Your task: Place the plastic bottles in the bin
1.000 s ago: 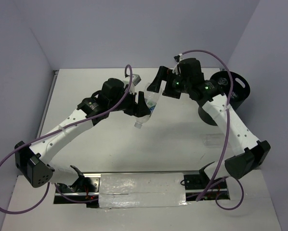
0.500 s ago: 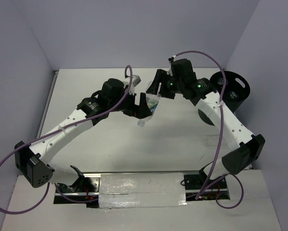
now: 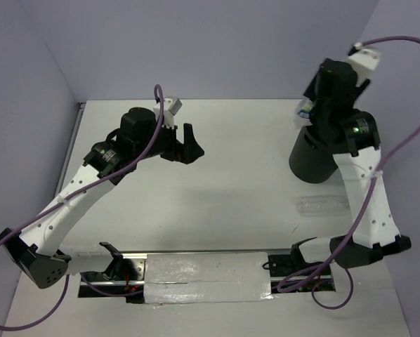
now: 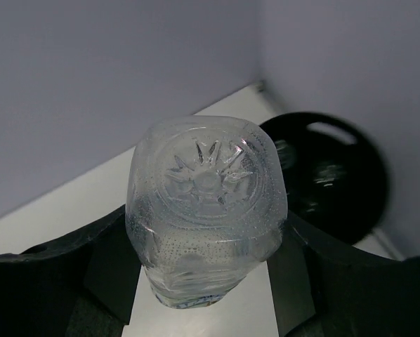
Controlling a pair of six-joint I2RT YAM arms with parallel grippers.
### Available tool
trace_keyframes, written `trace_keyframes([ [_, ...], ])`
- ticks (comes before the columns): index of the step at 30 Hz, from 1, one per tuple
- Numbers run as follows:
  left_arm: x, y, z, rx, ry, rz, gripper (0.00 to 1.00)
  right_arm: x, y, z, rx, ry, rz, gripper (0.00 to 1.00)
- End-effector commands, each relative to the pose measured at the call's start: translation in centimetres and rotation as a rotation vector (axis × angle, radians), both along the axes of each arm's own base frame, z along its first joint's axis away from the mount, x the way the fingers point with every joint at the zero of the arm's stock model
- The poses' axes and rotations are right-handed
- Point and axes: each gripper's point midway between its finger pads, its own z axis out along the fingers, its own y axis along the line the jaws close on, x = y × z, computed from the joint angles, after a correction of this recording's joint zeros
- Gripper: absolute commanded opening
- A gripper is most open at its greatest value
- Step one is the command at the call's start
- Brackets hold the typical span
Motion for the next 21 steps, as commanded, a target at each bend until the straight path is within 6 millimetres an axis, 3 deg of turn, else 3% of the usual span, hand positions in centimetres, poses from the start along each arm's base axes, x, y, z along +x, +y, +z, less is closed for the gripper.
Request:
trace_keyframes([
  [1, 0.4, 0.7, 0.7, -0.010, -0.026, 0.022, 0.99, -5.8, -9.9, 4.8, -0.110, -0.145, -0.384, 0.45],
  [4, 0.6, 0.6, 0.0, -0.008, -0.006, 0.021, 0.99, -6.8, -13.5, 4.1, -0.139, -0.158, -0.496, 0.45],
  [8, 0.8, 0.5, -0.4, -0.007, 0.002, 0.025, 0.99, -7.2, -16.4, 2.8, -0.142, -0.165, -0.566, 0.45],
  [12, 0.9, 0.5, -0.7, -0.001, 0.006, 0.032, 0.99, -5.7, -17.8, 0.6, -0.141, -0.152, -0.586, 0.46],
  [21, 1.1, 0.6, -1.7, 0.011, 0.018, 0.039, 0.99, -2.4, -18.5, -4.5, -0.152, -0.078, -0.566, 0.47],
])
